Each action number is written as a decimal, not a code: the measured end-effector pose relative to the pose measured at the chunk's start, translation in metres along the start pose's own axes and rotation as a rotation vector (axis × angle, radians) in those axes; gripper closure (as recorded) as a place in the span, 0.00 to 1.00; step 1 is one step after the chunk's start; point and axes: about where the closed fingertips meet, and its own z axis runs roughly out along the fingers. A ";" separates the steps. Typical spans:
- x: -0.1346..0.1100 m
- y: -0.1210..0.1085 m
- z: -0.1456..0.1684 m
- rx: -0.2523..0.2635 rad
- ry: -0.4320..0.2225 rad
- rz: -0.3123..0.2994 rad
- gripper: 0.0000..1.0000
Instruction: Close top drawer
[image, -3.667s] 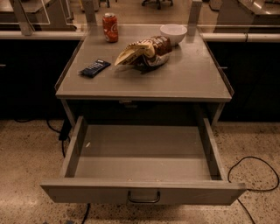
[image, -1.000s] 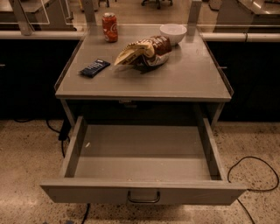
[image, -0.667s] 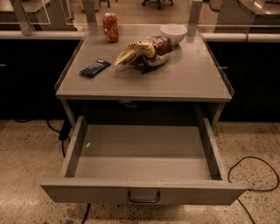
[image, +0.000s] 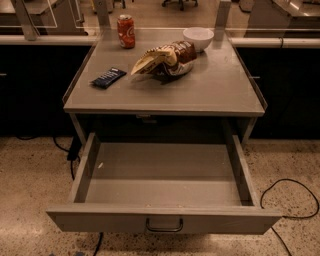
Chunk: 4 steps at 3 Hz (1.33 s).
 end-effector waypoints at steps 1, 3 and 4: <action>-0.016 0.026 0.015 -0.056 -0.009 -0.036 0.00; -0.031 0.048 0.040 -0.121 -0.014 -0.068 0.00; -0.035 0.062 0.050 -0.145 -0.015 -0.087 0.00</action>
Offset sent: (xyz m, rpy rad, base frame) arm -0.0466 0.0574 -0.0803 0.0582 0.1905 0.0857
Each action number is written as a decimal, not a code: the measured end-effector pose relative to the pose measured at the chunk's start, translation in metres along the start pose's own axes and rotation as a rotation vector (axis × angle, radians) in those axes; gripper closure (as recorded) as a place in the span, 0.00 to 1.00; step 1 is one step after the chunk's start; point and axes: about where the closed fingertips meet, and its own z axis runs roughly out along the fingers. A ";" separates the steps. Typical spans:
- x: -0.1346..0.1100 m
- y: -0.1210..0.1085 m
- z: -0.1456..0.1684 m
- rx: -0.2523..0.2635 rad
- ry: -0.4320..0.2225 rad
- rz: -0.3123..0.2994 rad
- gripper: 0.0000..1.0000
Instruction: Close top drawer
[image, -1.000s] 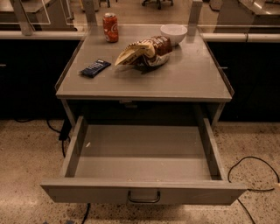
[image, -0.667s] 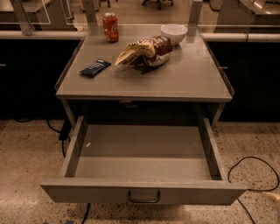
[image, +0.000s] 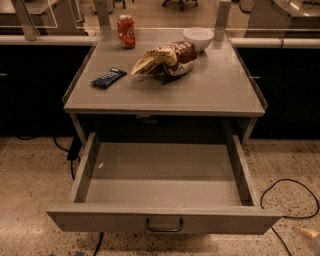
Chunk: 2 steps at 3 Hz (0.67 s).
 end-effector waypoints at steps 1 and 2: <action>-0.016 0.015 0.018 -0.045 -0.006 -0.049 0.00; -0.016 0.015 0.018 -0.045 -0.006 -0.049 0.00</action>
Offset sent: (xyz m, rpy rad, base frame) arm -0.0108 0.0155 -0.0159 0.0148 0.0399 0.0410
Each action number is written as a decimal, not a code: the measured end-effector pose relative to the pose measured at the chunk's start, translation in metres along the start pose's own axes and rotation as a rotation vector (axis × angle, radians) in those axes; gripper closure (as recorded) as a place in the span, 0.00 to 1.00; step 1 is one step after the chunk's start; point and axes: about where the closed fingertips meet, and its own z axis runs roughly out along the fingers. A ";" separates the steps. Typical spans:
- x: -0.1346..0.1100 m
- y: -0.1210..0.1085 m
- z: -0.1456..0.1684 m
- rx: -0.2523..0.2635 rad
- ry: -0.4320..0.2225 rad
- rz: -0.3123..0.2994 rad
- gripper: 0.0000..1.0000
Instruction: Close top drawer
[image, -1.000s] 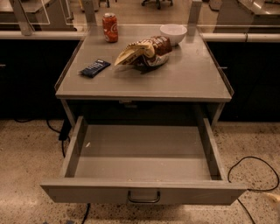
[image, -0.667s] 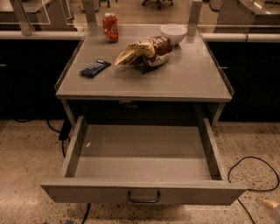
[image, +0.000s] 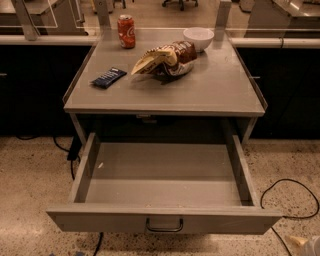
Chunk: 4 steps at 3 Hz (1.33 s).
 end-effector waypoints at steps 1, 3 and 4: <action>-0.014 0.008 0.005 0.003 0.008 -0.059 0.00; -0.063 0.010 0.032 -0.027 -0.021 -0.176 0.00; -0.063 0.010 0.032 -0.027 -0.021 -0.176 0.00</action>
Offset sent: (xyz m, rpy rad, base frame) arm -0.0205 0.0636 -0.0293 0.0324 0.0326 0.1942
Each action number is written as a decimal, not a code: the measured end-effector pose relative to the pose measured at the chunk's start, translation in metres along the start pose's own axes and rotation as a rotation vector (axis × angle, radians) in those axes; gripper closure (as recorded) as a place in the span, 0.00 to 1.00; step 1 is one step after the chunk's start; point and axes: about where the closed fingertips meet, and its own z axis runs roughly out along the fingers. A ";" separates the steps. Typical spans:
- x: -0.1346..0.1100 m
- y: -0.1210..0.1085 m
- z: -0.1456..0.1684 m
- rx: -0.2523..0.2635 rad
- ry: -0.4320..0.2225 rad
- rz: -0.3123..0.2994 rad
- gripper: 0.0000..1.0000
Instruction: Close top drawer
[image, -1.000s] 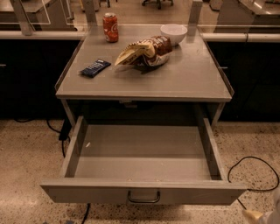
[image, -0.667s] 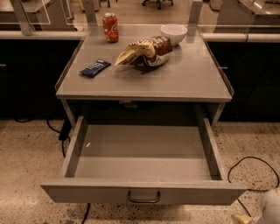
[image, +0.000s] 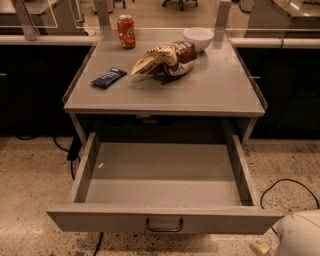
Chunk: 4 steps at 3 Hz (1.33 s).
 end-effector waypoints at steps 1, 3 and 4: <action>0.002 -0.004 0.013 -0.021 -0.015 0.012 0.00; -0.010 -0.047 0.040 0.057 -0.072 0.046 0.00; -0.013 -0.067 0.035 0.153 -0.087 0.156 0.00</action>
Offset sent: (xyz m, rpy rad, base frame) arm 0.0419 0.0081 -0.0565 0.0901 0.0191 -0.0359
